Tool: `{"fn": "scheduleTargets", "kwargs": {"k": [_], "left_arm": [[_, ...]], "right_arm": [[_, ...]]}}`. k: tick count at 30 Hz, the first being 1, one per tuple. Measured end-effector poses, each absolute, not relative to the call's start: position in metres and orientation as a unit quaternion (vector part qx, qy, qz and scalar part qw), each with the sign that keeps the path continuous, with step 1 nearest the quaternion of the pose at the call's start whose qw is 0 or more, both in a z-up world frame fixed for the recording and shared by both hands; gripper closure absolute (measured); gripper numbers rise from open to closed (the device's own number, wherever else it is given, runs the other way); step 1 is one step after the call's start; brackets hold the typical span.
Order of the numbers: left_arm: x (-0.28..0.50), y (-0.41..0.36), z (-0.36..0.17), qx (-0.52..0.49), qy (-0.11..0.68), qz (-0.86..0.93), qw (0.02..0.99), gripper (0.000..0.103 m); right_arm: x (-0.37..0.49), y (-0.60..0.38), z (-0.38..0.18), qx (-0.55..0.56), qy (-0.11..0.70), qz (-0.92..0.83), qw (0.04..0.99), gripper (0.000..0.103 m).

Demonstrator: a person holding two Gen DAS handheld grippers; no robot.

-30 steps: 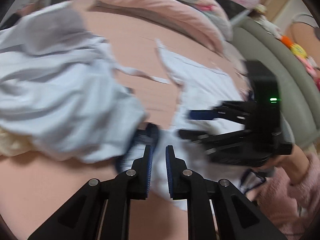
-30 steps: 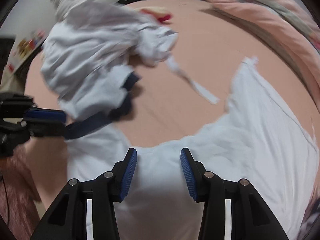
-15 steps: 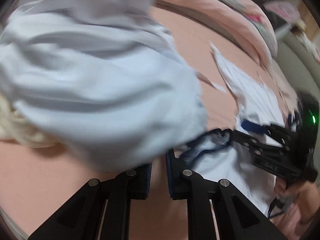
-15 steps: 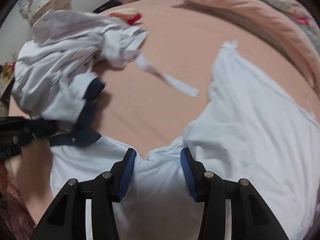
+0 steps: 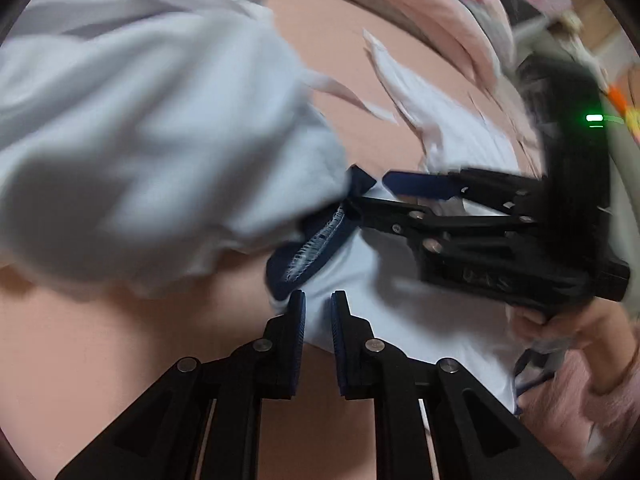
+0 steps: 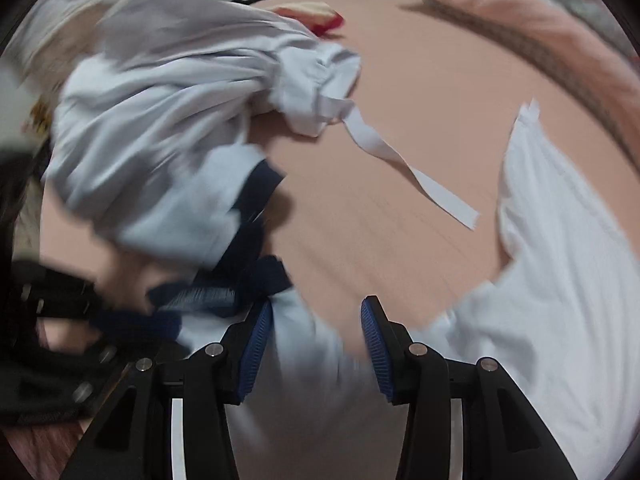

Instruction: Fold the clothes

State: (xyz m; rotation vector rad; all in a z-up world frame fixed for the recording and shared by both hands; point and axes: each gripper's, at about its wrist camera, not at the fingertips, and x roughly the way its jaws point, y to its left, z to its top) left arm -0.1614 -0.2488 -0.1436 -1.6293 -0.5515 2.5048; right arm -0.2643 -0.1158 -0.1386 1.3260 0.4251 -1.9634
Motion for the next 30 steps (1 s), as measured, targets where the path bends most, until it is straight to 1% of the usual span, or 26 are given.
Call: {"fn": "scheduleTargets", "kwargs": {"k": [3,5,7,8,9,12,14,15,16,17,19,21,24,26,28,30], "left_arm": [[-0.156,-0.263,-0.143,-0.522,-0.229,0.82,0.039,0.091],[-0.154,-0.26,-0.146,-0.521,-0.245,0.816,0.044,0.082],[-0.15,-0.26,-0.142,-0.515,-0.24,0.822,0.042,0.054],[-0.148,-0.261,-0.139,-0.51,-0.244,0.824,0.046,0.05],[-0.152,-0.26,-0.14,-0.507,-0.251,0.823,0.05,0.047],[-0.16,-0.255,-0.146,-0.496,-0.254,0.829,0.036,0.047],[-0.164,-0.253,-0.15,-0.488,-0.252,0.835,0.031,0.048],[-0.162,-0.251,-0.149,-0.487,-0.244,0.838,0.032,0.058],[-0.16,-0.249,-0.147,-0.488,-0.246,0.837,0.031,0.095],[-0.158,-0.248,-0.145,-0.49,-0.25,0.834,0.03,0.099],[-0.158,-0.249,-0.147,-0.485,-0.286,0.826,0.038,0.099],[-0.159,-0.239,-0.137,-0.474,-0.285,0.831,0.058,0.099],[-0.159,-0.216,-0.112,-0.452,-0.274,0.842,0.103,0.099],[-0.163,-0.189,-0.091,-0.439,-0.253,0.85,0.143,0.099],[-0.169,-0.157,-0.078,-0.435,-0.238,0.848,0.189,0.099],[-0.177,-0.124,-0.078,-0.443,-0.226,0.839,0.219,0.099]], "right_arm": [[-0.27,-0.121,-0.121,0.501,0.156,-0.77,0.363,0.058],[-0.268,-0.114,-0.104,0.496,0.132,-0.772,0.375,0.058],[-0.265,-0.1,-0.09,0.5,0.108,-0.773,0.375,0.058],[-0.264,-0.094,-0.089,0.506,0.106,-0.774,0.365,0.057],[-0.263,-0.088,-0.089,0.512,0.105,-0.775,0.354,0.056],[-0.269,-0.086,-0.108,0.533,0.11,-0.766,0.343,0.056],[-0.276,-0.089,-0.124,0.546,0.117,-0.763,0.327,0.056],[-0.275,-0.084,-0.126,0.547,0.106,-0.768,0.315,0.056],[-0.275,-0.077,-0.124,0.547,0.083,-0.774,0.307,0.056],[-0.274,-0.067,-0.121,0.547,0.054,-0.78,0.3,0.056],[-0.268,-0.036,-0.11,0.547,-0.006,-0.789,0.278,0.056],[-0.258,-0.007,-0.098,0.542,-0.036,-0.798,0.261,0.056],[-0.241,0.041,-0.074,0.525,-0.042,-0.821,0.22,0.056],[-0.237,0.069,-0.065,0.513,-0.05,-0.837,0.183,0.056],[-0.235,0.085,-0.063,0.508,-0.054,-0.842,0.172,0.056],[-0.233,0.099,-0.062,0.504,-0.056,-0.846,0.166,0.056]]}}
